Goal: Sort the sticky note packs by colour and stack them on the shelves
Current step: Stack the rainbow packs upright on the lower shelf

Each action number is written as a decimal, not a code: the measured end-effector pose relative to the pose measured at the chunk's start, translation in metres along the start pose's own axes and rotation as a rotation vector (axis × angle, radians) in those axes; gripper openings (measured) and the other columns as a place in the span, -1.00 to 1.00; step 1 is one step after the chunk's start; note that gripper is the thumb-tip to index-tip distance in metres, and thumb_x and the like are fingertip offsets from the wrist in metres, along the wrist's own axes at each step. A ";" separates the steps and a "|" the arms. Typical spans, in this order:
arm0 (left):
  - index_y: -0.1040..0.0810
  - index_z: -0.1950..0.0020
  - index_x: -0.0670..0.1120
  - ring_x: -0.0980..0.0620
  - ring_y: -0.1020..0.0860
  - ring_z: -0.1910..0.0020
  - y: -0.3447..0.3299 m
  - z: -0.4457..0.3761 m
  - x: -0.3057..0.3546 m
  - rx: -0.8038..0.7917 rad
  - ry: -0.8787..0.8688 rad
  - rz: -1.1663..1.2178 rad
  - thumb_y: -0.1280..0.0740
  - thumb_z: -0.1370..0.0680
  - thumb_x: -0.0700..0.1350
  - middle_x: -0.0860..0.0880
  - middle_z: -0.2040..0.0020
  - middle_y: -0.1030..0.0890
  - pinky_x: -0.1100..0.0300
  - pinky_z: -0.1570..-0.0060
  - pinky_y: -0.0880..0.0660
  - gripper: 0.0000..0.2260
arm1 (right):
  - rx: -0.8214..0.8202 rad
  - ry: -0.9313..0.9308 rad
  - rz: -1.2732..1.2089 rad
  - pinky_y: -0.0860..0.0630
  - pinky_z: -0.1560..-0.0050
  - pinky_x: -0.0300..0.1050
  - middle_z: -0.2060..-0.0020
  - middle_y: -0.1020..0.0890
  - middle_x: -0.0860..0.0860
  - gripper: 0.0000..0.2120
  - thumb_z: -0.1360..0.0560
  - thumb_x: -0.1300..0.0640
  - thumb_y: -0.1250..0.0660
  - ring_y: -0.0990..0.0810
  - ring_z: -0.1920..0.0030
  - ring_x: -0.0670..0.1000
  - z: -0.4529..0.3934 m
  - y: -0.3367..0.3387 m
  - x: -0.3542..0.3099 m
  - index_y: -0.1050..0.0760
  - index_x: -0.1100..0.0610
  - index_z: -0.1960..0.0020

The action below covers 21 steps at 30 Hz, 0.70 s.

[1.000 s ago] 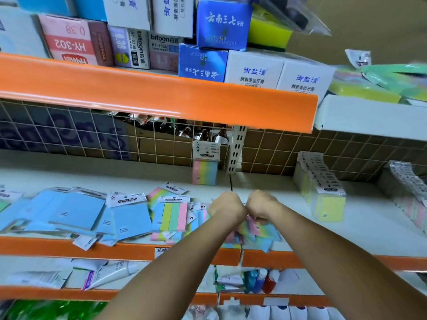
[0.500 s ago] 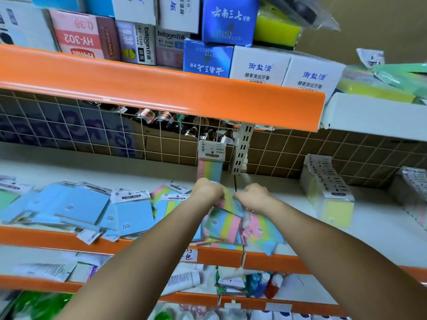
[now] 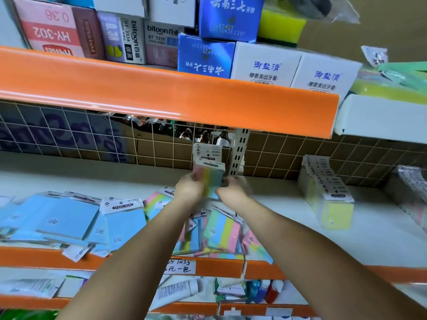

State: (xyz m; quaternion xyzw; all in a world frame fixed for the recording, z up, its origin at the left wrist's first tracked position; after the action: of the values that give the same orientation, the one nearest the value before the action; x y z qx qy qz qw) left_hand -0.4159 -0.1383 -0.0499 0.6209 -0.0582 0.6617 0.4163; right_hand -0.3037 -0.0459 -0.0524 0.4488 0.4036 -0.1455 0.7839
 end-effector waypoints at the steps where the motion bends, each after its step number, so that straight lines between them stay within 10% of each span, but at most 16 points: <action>1: -0.49 -0.29 -0.02 -0.10 -0.55 -0.01 -0.003 -0.001 -0.002 -0.028 -0.024 -0.012 -0.24 -0.53 -0.16 -0.07 -0.15 -0.60 0.17 0.00 -0.46 -0.67 | -0.006 0.007 -0.022 -0.42 0.20 -0.16 -0.05 -0.61 0.14 -0.66 -0.49 0.24 -0.28 -0.55 0.11 0.09 -0.001 -0.006 0.000 -0.46 0.12 -0.25; 9: -0.34 -0.43 -0.04 -0.04 -0.52 0.18 -0.015 -0.013 -0.013 -0.168 -0.001 -0.106 -0.19 -0.59 -0.16 -0.14 -0.12 -0.57 0.19 0.25 -0.46 -0.61 | -0.088 0.008 -0.016 -0.42 -0.05 -0.14 -0.27 -0.51 0.16 -0.48 -0.59 0.25 -0.17 -0.51 -0.19 0.18 -0.006 -0.018 0.003 -0.19 0.01 -0.50; 12: -0.17 -0.54 0.05 -0.09 -0.56 -0.02 -0.020 -0.020 -0.015 -0.218 0.009 -0.139 -0.18 -0.59 -0.15 -0.13 -0.26 -0.53 0.23 0.12 -0.46 -0.49 | -0.133 -0.015 0.075 -0.46 -0.11 -0.04 -0.28 -0.50 0.20 -0.45 -0.59 0.25 -0.16 -0.53 -0.15 0.19 -0.008 -0.016 0.008 -0.11 0.00 -0.53; 21: -0.03 -0.57 0.00 -0.10 -0.50 -0.19 -0.020 -0.036 -0.021 -0.280 0.007 -0.308 -0.14 -0.61 -0.08 -0.14 -0.40 -0.41 0.22 -0.01 -0.38 -0.45 | -0.241 -0.062 0.245 -0.28 0.37 -0.20 -0.06 -0.51 0.13 -0.33 -0.56 0.25 -0.19 -0.39 0.31 -0.04 -0.009 -0.023 0.006 0.02 -0.04 -0.56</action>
State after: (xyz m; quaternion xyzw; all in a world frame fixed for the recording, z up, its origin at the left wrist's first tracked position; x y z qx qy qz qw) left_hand -0.4341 -0.1140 -0.0849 0.5562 -0.0523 0.5780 0.5949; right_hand -0.3184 -0.0502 -0.0730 0.3925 0.3362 -0.0130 0.8560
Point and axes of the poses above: each hand's wrist, its own z-axis away from the middle knuckle, its own y-axis out of the back of the hand, x = y × z, the point moved 8 cm from there along -z, towards the middle knuckle
